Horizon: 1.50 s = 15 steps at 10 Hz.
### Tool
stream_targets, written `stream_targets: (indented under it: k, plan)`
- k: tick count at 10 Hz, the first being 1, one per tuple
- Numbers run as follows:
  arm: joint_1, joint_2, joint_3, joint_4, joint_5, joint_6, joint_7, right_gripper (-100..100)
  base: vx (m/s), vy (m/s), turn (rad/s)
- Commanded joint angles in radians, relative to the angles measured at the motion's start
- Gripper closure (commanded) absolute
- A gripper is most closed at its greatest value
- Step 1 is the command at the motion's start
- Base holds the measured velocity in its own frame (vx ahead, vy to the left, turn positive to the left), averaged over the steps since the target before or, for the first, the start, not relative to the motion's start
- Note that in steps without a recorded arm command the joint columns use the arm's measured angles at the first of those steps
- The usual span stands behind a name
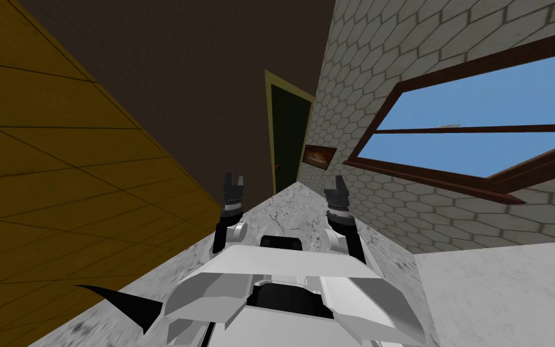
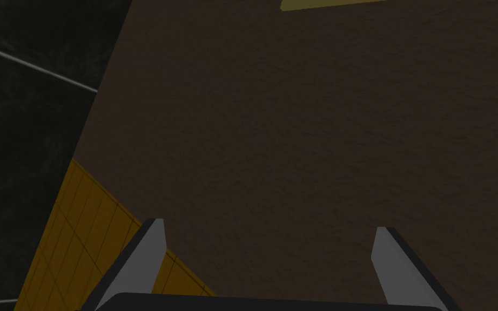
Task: Pull the door open
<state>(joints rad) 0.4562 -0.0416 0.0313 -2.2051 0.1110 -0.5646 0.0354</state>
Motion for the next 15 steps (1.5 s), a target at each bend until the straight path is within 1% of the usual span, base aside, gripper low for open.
stream_targets:
  k: [1, 6, 7, 11, 15]
  plan:
    - [-0.006, -0.009, 0.003, 0.031, -0.006, -0.007, 0.033, -100, 0.054, -0.007, 0.107]
    - [-0.023, -0.032, 0.01, 0.118, -0.024, -0.027, 0.125, -100, 0.117, -0.003, 0.106]
    - [-0.029, -0.039, 0.013, 0.147, -0.03, -0.034, 0.156, -100, 0.113, -0.003, 0.119]
    - [-0.042, -0.055, 0.018, 0.212, -0.043, -0.048, 0.224, -100, 0.094, -0.008, 0.092]
    - [-0.056, -0.072, 0.025, 0.287, -0.058, -0.065, 0.304, -100, 0.094, -0.016, 0.096]
